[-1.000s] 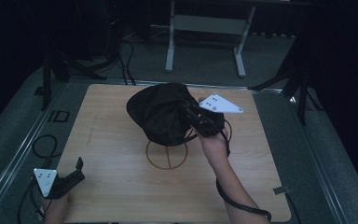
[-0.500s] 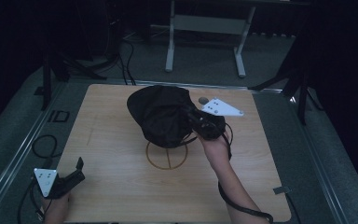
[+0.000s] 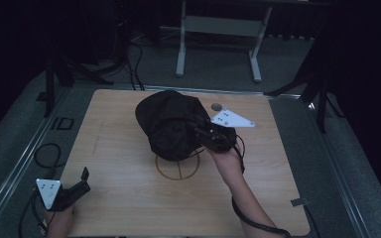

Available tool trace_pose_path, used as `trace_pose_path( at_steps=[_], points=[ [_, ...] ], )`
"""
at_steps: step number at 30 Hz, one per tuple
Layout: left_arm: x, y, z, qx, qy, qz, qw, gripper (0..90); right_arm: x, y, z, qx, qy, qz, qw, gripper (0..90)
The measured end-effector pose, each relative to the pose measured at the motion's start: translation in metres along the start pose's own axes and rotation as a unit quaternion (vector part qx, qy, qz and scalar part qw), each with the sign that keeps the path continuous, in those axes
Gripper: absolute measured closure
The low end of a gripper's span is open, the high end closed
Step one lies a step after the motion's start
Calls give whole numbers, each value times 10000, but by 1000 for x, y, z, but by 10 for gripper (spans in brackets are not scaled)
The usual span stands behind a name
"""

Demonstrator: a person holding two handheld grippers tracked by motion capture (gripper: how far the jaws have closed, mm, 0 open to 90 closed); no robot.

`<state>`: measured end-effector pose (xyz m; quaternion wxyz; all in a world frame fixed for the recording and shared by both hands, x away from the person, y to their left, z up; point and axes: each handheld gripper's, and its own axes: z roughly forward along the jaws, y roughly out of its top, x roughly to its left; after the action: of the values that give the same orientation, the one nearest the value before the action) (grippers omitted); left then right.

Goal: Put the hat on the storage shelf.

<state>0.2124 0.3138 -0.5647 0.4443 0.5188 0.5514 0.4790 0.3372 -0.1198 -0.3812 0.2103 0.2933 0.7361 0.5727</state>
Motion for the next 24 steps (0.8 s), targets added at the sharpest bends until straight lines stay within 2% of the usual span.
trace_pose_path(
  at_steps=[8, 17, 24],
  points=[
    [0, 0, 0, 3, -6, -2, 10000, 18, -4, -6, 2, 35, -12, 157, 9999, 521],
    [0, 0, 0, 7, -12, -1, 10000, 18, -7, -7, 2, 32, 49, 253, 9997, 485],
    [0, 0, 0, 7, -11, 0, 10000, 18, -8, -7, -1, 43, 9, 248, 9997, 449]
  ],
)
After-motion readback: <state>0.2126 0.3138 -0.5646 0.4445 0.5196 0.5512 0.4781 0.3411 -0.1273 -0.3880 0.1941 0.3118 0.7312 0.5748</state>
